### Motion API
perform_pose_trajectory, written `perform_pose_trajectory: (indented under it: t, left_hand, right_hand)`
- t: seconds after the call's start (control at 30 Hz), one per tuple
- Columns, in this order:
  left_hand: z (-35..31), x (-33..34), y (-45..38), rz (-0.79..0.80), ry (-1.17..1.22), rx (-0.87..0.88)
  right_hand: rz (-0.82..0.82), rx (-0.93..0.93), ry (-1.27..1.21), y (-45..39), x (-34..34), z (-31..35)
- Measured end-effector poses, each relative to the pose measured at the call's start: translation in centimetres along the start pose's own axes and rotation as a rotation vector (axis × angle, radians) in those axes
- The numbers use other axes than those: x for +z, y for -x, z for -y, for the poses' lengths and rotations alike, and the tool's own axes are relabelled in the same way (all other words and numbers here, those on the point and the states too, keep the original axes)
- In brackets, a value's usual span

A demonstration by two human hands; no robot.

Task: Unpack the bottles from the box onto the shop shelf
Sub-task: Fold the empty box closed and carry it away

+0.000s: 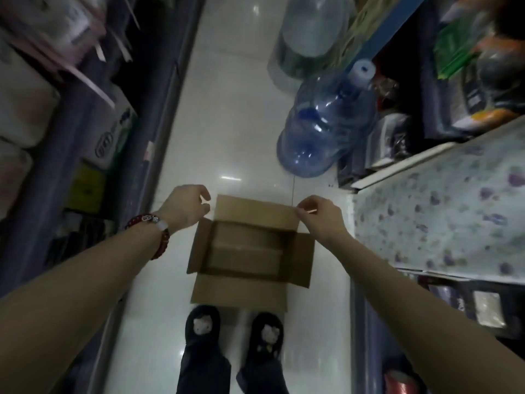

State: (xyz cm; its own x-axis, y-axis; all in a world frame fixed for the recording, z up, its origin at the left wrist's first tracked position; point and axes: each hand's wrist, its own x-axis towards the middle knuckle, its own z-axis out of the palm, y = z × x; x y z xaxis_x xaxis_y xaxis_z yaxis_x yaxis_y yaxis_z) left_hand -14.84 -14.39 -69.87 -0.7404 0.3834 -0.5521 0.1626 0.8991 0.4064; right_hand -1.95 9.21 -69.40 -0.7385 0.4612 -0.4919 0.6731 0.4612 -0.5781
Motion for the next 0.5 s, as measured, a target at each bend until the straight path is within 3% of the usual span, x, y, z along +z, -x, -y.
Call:
perform_pose_trajectory:
  t: [0.17,0.37,0.5]
  left_hand:
    - [4.5,6.3,-1.8,-0.031,-0.018,-0.041]
    - [8.4,13.1,-3.2,-0.105,0.048,-0.13]
    - [10.1,16.9,-3.7,-0.117,0.142,-0.097]
  right_hand:
    - [-0.052,0.049,0.022,-1.2,5.5,-6.7]
    - [-0.231,0.085,0.052,-2.8,9.5,-14.2]
    - [-0.266,0.164,0.014,-2.8,12.2,-18.8]
